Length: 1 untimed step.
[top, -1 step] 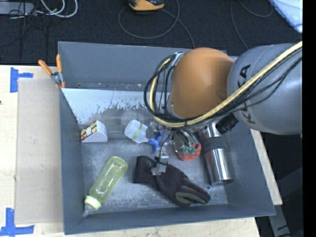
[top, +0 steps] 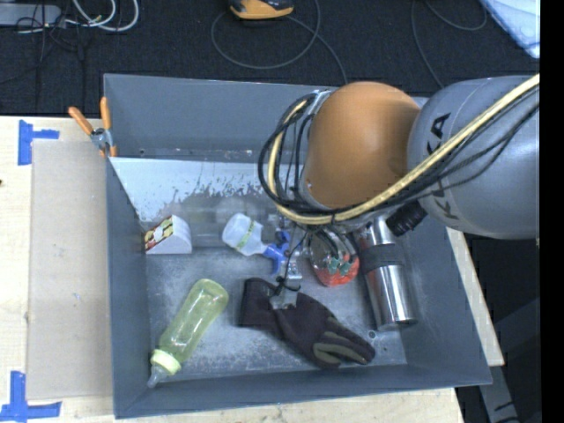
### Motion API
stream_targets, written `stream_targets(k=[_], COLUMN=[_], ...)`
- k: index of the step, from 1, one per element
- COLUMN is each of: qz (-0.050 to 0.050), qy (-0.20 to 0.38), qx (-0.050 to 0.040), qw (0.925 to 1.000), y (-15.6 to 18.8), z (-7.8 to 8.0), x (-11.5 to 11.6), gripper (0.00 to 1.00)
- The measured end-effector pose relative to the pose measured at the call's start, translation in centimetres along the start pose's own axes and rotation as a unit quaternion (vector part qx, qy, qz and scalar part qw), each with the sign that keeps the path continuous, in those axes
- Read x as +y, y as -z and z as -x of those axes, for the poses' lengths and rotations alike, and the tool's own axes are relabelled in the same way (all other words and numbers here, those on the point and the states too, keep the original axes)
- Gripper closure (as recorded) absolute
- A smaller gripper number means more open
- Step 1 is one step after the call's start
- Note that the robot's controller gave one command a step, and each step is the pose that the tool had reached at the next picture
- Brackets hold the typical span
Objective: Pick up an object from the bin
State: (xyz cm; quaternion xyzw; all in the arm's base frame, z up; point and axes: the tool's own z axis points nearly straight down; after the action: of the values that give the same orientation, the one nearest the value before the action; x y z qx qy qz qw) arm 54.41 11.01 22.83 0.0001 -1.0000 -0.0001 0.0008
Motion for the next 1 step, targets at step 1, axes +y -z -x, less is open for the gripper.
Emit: stream_targets(k=[1], qz=[0.000], qy=[0.000], qx=[0.0000], qw=[1.0000], y=[-0.03], z=[0.00], x=[-0.03], gripper=[0.00])
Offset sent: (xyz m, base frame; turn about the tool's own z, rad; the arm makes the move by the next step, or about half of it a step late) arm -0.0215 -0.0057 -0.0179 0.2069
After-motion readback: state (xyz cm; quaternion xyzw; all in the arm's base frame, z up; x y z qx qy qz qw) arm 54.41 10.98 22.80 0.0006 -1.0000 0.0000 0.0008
